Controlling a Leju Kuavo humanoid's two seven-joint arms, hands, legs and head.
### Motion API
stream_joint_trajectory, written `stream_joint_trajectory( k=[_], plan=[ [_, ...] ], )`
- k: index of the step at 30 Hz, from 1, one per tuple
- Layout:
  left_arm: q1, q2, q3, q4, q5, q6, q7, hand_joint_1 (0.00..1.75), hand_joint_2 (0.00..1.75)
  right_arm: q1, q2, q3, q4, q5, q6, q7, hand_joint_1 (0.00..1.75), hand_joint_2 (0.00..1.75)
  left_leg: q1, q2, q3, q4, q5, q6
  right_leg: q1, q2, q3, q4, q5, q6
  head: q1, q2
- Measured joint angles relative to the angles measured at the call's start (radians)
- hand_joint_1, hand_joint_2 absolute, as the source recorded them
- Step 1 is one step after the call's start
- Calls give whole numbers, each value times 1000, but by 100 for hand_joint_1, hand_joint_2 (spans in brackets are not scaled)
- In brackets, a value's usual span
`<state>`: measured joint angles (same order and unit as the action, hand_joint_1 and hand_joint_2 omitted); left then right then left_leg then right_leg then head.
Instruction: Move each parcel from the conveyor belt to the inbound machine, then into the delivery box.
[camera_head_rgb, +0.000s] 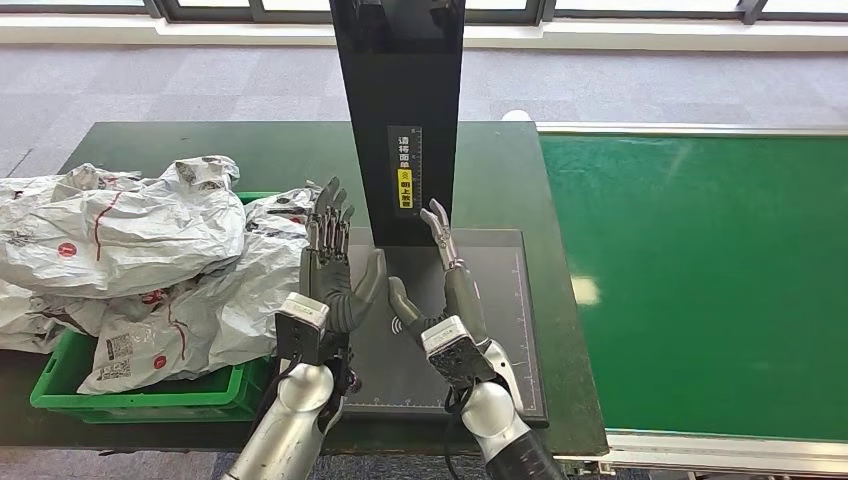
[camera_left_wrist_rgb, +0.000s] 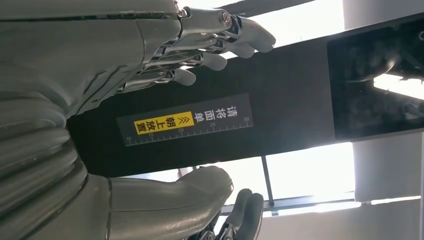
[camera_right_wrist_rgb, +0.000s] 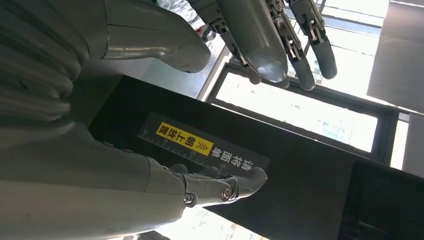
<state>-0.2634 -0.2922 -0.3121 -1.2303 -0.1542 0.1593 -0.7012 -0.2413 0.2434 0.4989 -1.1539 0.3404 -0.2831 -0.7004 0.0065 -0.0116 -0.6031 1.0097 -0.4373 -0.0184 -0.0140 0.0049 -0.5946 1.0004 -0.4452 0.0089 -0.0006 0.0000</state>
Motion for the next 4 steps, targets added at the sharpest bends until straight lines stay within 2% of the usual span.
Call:
stream_joint_trajectory(
  k=[4],
  plan=[
    [0, 0, 0, 1, -4, -11, 0, 175, 175, -4, 0, 10, 2, -16, 12, 0, 175, 175, 0, 0, 0, 0, 0, 0, 0, 0, 0, 0, 0, 0, 0, 0]
  ],
)
